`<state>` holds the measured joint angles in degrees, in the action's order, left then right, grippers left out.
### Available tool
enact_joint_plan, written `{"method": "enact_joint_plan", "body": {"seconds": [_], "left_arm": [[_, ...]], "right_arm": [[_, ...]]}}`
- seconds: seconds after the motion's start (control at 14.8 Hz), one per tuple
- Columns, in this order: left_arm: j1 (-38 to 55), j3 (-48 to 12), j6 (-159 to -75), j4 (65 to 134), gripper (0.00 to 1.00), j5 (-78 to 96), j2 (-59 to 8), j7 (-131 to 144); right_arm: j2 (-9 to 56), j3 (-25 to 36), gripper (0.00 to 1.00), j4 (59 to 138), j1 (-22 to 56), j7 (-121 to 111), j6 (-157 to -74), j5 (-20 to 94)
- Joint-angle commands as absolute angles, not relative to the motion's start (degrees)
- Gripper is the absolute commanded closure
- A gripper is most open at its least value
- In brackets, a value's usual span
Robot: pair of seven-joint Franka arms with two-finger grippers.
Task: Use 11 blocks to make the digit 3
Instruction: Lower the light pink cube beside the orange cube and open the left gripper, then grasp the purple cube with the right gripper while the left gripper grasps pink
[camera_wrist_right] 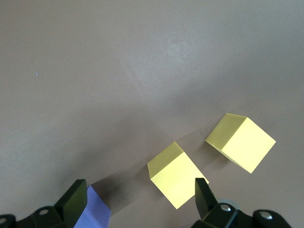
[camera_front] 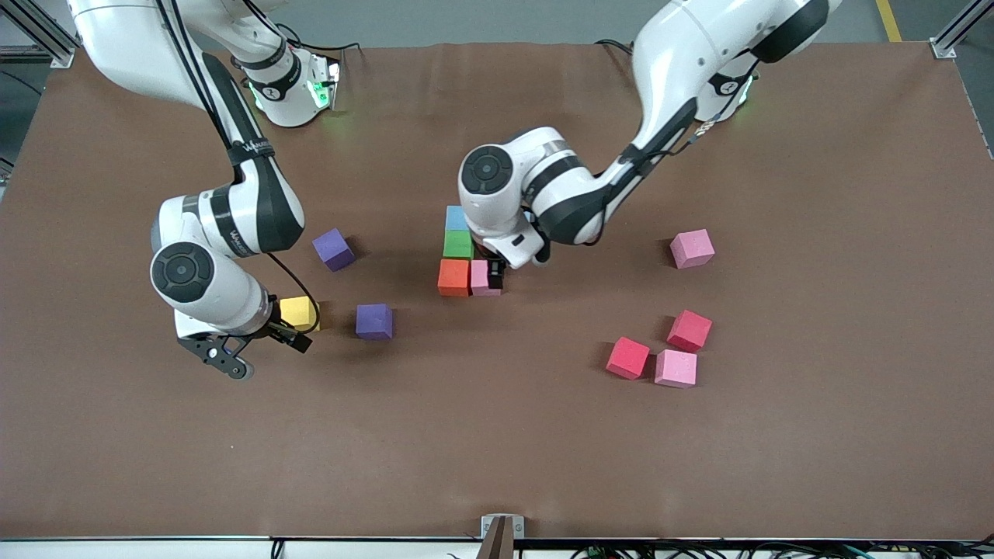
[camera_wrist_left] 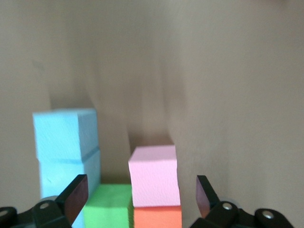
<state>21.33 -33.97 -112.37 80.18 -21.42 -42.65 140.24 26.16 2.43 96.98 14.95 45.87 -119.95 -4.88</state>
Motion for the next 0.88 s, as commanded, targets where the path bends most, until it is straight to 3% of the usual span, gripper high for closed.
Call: {"method": "enact_joint_plan", "body": {"seconds": [0.0, 0.47, 0.81], "left_arm": [[11.02, -39.28, -109.52, 83.32, 0.0, -20.39, -39.64, 128.44], [-2.54, -39.2, -110.82, 88.4, 0.0, -25.72, -39.64, 111.72], [-12.11, -39.11, -122.69, 95.18, 0.0, -31.46, -40.52, 111.53]], "right_arm": [[26.28, 1.58, 0.0, 96.68, 14.06, 46.58, -120.14, -5.71], [29.7, 1.06, 0.0, 96.86, 17.49, 45.88, -123.84, -5.19], [30.85, 0.79, 0.0, 98.52, 20.48, 41.94, -128.58, -4.84]]}}
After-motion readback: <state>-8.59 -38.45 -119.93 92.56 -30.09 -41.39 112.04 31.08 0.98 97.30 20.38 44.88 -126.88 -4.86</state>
